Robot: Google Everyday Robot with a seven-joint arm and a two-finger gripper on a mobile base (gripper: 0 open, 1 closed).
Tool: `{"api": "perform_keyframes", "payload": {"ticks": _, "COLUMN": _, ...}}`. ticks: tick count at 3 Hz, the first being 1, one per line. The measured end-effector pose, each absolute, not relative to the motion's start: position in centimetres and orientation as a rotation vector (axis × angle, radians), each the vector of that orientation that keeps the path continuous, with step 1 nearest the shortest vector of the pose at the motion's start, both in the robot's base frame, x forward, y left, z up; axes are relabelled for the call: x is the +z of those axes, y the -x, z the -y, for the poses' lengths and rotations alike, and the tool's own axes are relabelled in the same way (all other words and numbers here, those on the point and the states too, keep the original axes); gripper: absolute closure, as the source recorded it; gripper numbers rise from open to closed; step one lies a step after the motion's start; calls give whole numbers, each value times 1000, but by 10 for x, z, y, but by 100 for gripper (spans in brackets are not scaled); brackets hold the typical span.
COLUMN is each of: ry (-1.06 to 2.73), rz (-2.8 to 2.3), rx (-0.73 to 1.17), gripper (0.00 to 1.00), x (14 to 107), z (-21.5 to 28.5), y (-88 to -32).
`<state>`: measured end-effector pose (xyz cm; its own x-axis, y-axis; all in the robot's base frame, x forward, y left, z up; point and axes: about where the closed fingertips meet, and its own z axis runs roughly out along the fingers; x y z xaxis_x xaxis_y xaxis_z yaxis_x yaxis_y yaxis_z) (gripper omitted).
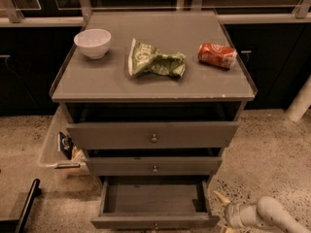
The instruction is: Open bottom drawer
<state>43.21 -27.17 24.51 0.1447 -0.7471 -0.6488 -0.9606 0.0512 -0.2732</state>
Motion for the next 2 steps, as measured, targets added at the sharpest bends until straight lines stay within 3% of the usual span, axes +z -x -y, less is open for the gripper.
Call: {"api": "perform_keyframes", "payload": {"ticks": 2, "ry": 1787, "rz": -1619, "rx": 317, "gripper": 0, "x": 279, "z": 286, "y": -409}}
